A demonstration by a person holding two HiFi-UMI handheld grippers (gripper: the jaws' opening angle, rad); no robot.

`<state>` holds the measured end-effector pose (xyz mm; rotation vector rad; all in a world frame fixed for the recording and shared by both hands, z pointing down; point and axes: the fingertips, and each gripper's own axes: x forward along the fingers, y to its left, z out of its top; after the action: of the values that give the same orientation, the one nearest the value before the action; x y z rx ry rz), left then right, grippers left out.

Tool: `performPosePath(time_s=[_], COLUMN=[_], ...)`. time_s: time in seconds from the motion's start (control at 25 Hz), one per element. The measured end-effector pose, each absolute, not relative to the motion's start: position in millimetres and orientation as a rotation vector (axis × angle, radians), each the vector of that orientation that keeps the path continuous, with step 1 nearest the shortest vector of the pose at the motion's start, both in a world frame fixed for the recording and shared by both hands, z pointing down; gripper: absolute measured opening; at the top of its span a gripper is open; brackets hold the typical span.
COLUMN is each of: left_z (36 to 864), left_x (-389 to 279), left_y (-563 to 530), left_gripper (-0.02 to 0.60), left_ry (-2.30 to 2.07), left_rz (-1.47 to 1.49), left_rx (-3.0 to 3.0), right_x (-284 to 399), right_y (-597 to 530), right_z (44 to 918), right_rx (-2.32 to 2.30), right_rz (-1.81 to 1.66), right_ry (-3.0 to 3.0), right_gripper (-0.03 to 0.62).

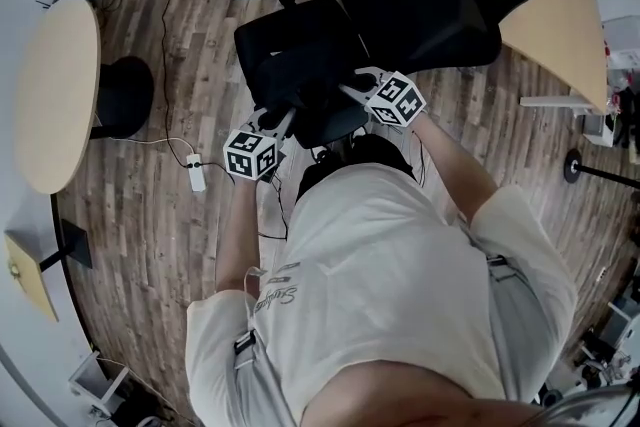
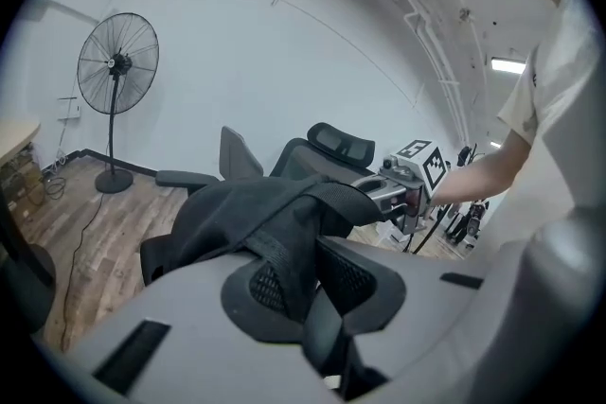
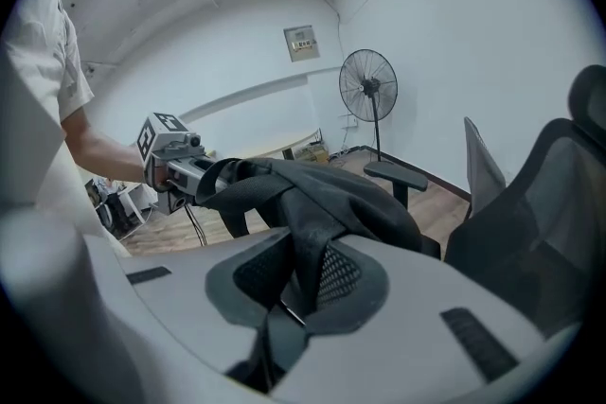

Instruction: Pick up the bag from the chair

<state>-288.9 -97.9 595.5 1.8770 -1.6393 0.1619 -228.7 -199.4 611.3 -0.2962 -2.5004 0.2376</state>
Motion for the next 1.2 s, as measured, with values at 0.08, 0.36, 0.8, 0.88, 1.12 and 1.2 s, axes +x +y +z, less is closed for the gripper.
performPosePath(time_s=[0.08,0.36,0.8,0.88,1.12,1.2], left_z=[586,553,495,481,433,423], left_x=[-301,-327,-297,-297,-306,-309], left_y=[-103,-124,-129,-130,-143,-148], left_gripper=[0.051,0.051,0.049,0.049,0.049,0.049], left_ry=[-1.655,-1.698,-1.785,-1.812,-1.894,-1.917], left_rz=[0.140,0.104,0.123,0.105,0.097,0.104], left_rx=[1.899,1.936,2.024,2.037,2.103,2.119], right_x=[-237,-258,-239,-238,-248,-251], right_y=[-201,-217,-230,-230,-243,-248], right_z=[600,562,505,490,435,423], right_rx=[-0.282,-0.288,-0.340,-0.354,-0.394,-0.401], right_rz=[0.244,0.232,0.209,0.209,0.168,0.129], right_ry=[-2.536,-2.616,-2.752,-2.794,-2.919,-2.937], right_gripper=[0.032,0.031,0.029,0.029,0.029,0.029])
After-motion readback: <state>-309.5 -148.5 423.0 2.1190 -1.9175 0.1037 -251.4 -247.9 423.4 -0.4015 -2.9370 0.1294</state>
